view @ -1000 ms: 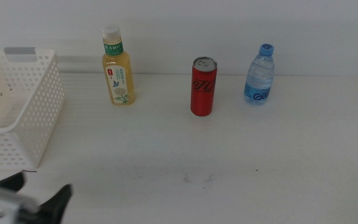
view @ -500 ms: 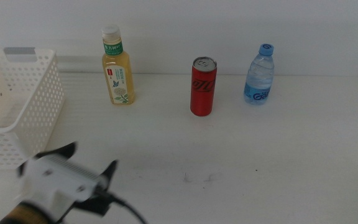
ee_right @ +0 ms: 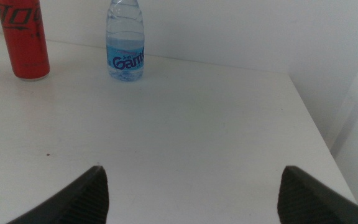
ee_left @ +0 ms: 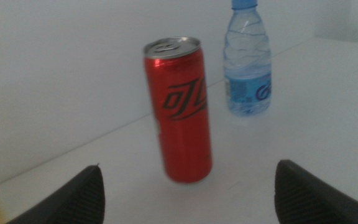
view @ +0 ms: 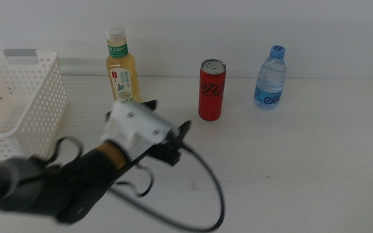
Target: Use arms to grab the bottles and put them into the dustbin to the left of the table.
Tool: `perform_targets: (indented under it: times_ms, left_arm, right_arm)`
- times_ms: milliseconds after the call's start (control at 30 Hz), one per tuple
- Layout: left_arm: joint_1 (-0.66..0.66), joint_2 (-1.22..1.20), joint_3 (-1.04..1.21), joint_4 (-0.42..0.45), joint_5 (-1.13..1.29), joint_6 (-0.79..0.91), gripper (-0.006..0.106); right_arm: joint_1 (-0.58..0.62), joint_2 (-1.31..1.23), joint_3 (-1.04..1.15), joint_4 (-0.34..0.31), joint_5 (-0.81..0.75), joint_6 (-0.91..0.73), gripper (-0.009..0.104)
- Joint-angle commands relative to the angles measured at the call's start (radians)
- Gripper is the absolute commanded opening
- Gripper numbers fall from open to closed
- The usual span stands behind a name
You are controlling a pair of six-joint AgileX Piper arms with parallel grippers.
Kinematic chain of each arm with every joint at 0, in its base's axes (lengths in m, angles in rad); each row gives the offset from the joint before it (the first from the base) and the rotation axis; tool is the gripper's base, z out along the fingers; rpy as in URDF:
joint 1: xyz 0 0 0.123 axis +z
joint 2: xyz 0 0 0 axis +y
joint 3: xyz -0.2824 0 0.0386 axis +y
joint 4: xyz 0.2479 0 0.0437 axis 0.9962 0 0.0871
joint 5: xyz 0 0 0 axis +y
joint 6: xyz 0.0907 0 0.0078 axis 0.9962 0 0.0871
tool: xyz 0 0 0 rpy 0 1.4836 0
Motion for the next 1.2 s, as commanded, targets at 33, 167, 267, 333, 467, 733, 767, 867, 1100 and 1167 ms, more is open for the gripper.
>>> perform_targets:
  times_ms: [33,167,267,333,467,733,767,867,1100,1167]
  left_arm:
    - [-0.004,0.089,-0.120,0.052,0.053,-0.089,0.094]
    - [-0.004,0.210,-0.259,0.075,0.049,-0.135,0.094]
    - [-0.004,0.303,-0.364,0.075,0.049,-0.171,0.094]
    - [-0.004,0.364,-0.429,0.075,0.049,-0.217,0.094]
    - [-0.004,0.455,-0.548,0.107,0.049,-0.256,0.094]
    - [-0.004,0.570,-0.706,0.109,0.082,-0.256,0.094]
    - [-0.004,0.579,-0.724,0.109,0.083,-0.256,0.094]
    - [-0.004,0.605,-0.768,0.109,0.090,-0.256,0.094]
    - [-0.004,0.651,-0.832,0.109,0.105,-0.254,0.094]
    - [-0.004,0.651,-0.835,0.105,0.107,-0.254,0.093]
  right_arm:
    - [-0.008,-0.004,0.003,-0.001,-0.012,-0.002,0.077]
    - [-0.008,-0.004,0.003,-0.001,-0.012,-0.002,0.077]
    - [-0.008,-0.004,0.003,-0.001,-0.012,-0.002,0.077]
    - [-0.008,-0.004,0.003,-0.001,-0.012,-0.002,0.077]
    - [-0.008,-0.004,0.003,-0.001,-0.012,-0.002,0.077]
    - [-0.008,-0.004,0.003,-0.001,-0.012,-0.002,0.077]
    - [-0.008,-0.004,0.003,-0.001,-0.012,-0.002,0.077]
    - [-0.008,-0.004,0.003,-0.001,-0.012,-0.002,0.077]
    - [-0.008,-0.004,0.003,-0.001,-0.012,-0.002,0.077]
    - [-0.008,-0.004,0.003,-0.001,-0.012,-0.002,0.077]
